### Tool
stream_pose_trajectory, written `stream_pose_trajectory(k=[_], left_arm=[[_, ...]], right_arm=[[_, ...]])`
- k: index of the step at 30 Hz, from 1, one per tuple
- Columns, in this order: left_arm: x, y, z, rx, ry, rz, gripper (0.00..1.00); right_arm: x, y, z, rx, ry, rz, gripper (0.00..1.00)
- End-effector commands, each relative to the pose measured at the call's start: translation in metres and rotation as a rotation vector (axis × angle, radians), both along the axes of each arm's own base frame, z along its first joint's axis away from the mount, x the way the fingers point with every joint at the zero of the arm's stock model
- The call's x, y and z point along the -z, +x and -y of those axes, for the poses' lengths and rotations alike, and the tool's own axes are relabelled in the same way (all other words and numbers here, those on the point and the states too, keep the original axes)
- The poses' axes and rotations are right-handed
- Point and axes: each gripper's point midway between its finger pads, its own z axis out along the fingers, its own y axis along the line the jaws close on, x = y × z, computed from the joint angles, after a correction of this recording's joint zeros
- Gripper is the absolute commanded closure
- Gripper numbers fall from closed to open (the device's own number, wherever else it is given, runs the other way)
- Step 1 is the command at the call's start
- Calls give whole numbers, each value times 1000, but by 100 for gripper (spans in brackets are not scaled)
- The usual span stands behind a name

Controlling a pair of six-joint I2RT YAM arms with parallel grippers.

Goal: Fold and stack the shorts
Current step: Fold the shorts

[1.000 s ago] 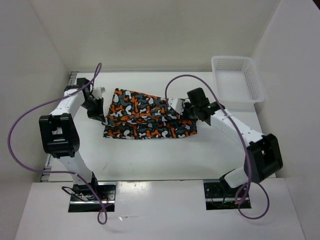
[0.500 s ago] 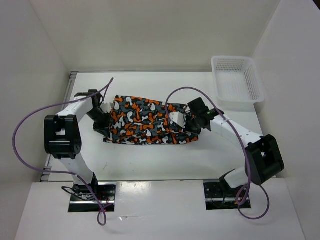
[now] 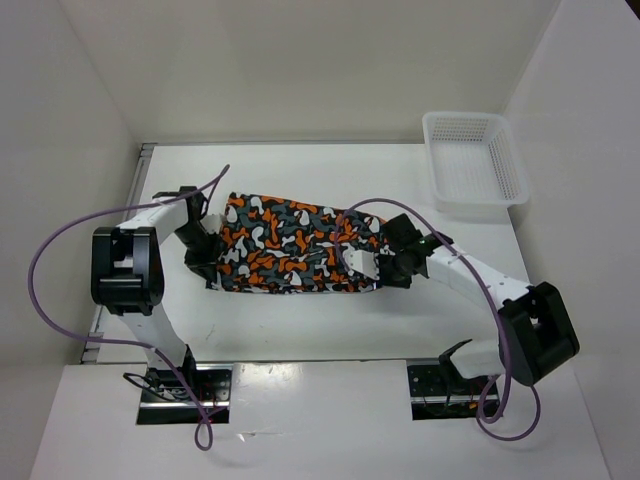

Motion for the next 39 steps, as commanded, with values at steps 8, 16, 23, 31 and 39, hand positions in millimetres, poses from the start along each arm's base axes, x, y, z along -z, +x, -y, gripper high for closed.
stream_pose_trajectory(k=[8, 16, 23, 31, 39], left_arm=[[-66, 2, 2, 2, -11, 141, 57], [-112, 69, 79, 212, -111, 369, 54], [-72, 76, 177, 429, -278, 382, 54], [5, 37, 190, 516, -210, 284, 55], [43, 12, 174, 572, -44, 262, 57]], right_arm=[[-121, 19, -26, 105, 242, 181, 79], [-137, 77, -76, 435, 568, 120, 76], [-56, 150, -81, 728, 581, 36, 77], [-3, 197, -57, 1044, 532, -44, 81], [14, 223, -37, 1257, 479, 2, 85]])
